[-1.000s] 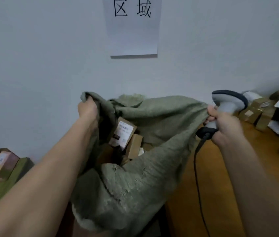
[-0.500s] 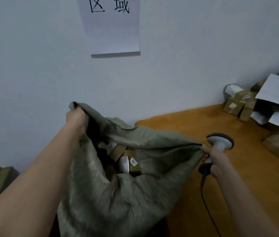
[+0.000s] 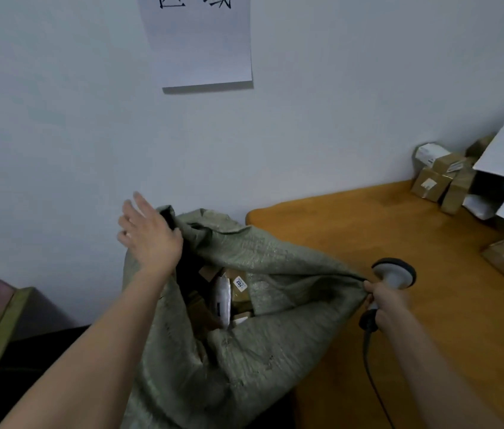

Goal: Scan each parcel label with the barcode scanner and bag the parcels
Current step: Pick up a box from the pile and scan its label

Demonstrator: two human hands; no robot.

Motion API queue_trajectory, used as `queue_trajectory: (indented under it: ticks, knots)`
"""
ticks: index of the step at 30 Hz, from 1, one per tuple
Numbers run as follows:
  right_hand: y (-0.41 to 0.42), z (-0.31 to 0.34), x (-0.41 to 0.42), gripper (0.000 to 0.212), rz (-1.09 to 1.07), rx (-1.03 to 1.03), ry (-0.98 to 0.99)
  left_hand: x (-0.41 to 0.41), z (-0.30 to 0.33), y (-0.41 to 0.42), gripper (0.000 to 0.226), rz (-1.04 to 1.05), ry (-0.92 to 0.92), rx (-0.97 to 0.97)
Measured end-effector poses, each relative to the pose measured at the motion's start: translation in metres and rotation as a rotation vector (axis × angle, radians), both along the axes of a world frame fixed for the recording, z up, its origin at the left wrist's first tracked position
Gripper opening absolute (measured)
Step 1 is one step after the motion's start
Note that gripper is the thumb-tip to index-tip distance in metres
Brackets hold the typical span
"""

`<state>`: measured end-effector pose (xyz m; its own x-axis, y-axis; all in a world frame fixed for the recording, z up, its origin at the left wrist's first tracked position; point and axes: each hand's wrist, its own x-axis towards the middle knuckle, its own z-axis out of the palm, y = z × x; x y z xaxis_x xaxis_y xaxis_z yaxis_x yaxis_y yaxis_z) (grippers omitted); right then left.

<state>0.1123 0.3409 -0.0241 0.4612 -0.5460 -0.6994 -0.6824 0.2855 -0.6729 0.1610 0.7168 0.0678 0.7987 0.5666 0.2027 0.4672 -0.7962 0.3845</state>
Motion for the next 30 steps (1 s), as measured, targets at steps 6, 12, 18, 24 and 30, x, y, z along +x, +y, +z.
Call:
queue_trajectory:
  ticks: [6, 12, 18, 24, 30]
  knots:
    - [-0.018, -0.007, 0.000, 0.018, 0.083, 0.011, 0.043, -0.008, -0.024, -0.084, 0.016, -0.675, 0.156, -0.186]
    - [-0.049, -0.013, -0.009, 0.031, 0.231, 0.103, 0.058, -0.064, -0.099, -0.165, 0.034, -0.681, 1.275, -0.442]
    - [-0.088, 0.002, -0.019, 0.023, 0.371, 0.112, 0.066, -0.045, -0.102, -0.195, 0.012, -0.425, 0.927, -0.706]
    - [-0.132, 0.028, -0.022, 0.024, 0.421, 0.122, -0.032, 0.002, -0.098, -0.222, 0.020, 0.021, 0.407, -0.987]
    - [-0.176, 0.038, -0.037, 0.008, 0.291, 0.030, -0.168, 0.050, -0.097, -0.255, 0.048, -0.269, 0.416, -1.514]
